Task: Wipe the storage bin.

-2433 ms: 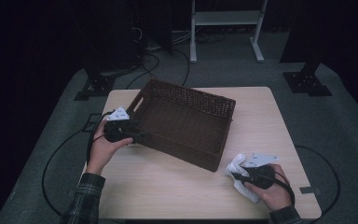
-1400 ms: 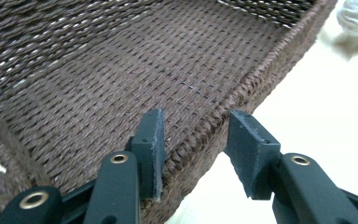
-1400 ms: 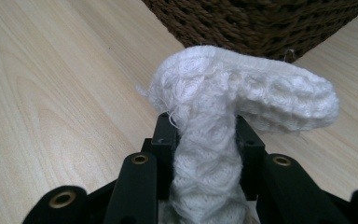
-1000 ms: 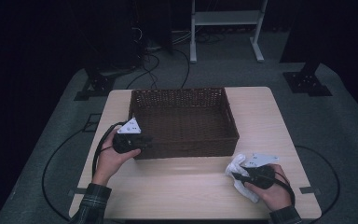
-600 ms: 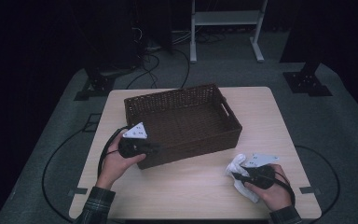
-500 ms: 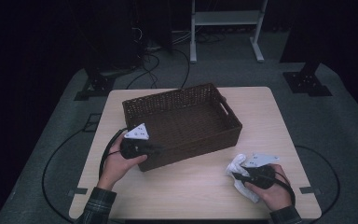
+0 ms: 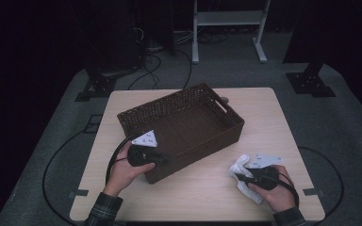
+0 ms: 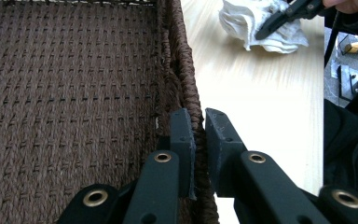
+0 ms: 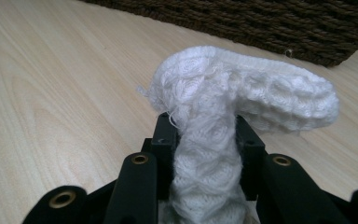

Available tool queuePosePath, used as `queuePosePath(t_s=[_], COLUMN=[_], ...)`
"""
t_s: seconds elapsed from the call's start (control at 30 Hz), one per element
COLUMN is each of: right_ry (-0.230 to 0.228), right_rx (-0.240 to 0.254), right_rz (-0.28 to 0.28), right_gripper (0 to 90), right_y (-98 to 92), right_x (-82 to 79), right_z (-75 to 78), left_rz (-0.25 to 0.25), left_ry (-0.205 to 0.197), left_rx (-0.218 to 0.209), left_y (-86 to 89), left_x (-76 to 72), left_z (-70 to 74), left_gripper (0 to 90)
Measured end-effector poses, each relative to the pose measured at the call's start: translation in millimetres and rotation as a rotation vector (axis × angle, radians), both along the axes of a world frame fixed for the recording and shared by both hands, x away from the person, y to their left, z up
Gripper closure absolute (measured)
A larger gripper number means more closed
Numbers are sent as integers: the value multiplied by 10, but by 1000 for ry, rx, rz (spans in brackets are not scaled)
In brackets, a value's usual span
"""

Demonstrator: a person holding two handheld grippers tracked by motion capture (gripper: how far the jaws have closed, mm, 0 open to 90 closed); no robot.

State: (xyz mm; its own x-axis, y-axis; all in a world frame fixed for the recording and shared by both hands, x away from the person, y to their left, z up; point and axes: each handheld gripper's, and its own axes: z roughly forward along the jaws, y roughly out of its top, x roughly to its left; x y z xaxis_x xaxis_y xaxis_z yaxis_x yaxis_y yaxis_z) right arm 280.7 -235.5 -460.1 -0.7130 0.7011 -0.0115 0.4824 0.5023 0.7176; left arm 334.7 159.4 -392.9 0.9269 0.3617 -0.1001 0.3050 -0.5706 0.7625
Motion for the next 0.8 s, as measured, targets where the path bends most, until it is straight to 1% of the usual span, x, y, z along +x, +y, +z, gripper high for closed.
queuePosePath(t_s=[0.13,0.27,0.43,0.5,0.63,0.7,0.8], right_ry=[-3,-2,6,9,17,15,2], right_rx=[-2,1,24,18,34,32,50], right_rz=[-13,-32,-57,-67,-90,-100,-113], right_gripper=[674,674,675,675,675,675,675], right_y=[-25,-48,-81,-86,-114,-131,-155], right_x=[31,103,267,345,488,544,610], right_z=[4,5,17,26,35,47,101], left_rz=[0,2,2,3,5,6,6], left_ry=[2,6,22,25,28,29,30], left_rx=[5,5,-11,-14,-21,-23,-24], left_y=[-33,-48,-34,-32,-30,-29,-28], left_x=[-53,-75,-59,-57,-58,-58,-56], left_z=[4,6,-8,-9,-16,-18,-18], left_gripper=[809,808,806,806,806,806,806])
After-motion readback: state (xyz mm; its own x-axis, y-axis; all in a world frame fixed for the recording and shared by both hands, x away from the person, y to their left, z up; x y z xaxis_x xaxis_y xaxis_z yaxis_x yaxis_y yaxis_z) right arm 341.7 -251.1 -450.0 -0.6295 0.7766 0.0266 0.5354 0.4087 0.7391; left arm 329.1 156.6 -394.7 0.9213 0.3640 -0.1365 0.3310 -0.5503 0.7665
